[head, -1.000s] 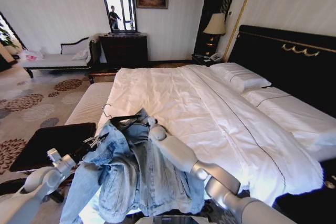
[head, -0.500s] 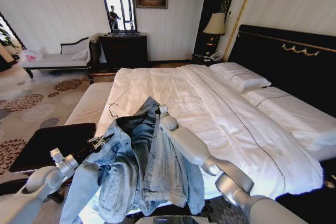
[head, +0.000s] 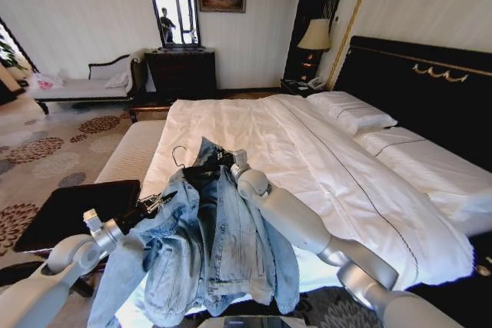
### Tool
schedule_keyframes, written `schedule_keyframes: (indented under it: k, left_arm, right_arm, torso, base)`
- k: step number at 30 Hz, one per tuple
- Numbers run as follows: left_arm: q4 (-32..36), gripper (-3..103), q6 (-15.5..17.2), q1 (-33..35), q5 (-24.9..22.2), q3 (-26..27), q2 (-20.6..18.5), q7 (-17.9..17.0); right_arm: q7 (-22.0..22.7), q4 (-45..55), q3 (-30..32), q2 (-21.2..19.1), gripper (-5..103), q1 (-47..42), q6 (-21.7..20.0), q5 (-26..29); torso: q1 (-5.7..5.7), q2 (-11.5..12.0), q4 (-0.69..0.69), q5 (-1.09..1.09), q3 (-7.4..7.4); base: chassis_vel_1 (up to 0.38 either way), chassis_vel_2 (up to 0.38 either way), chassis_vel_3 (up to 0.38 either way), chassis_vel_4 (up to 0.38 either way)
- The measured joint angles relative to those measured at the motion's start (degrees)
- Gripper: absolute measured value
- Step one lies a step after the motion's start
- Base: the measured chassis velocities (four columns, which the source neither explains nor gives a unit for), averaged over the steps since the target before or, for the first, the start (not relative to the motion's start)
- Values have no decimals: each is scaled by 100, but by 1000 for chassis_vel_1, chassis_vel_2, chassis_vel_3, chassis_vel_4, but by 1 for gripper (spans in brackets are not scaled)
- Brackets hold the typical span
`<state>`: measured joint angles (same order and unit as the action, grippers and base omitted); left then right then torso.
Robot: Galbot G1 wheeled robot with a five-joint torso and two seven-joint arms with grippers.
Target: Pick up the clothes from the bed and hang them on the clothes hanger.
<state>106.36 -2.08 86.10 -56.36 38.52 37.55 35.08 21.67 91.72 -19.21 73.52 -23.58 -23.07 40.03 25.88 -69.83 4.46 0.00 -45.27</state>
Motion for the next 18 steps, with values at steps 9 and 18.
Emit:
schedule_keyframes:
  k: [9, 18]
  left_arm:
    - [-56, 17, -22, 8, 2, 91, 64, 23]
    - [-36, 17, -10, -96, -6, 63, 145, -10]
  right_arm:
    - [-473, 1189, 65, -804, 5, -283, -21, 524]
    - [-648, 1887, 132, -1328, 5, -780, -83, 747]
  torso:
    - [0, 0, 1, 0, 0]
    - [0, 0, 2, 0, 0]
  base:
    - [0, 0, 0, 0]
    - [0, 0, 0, 0]
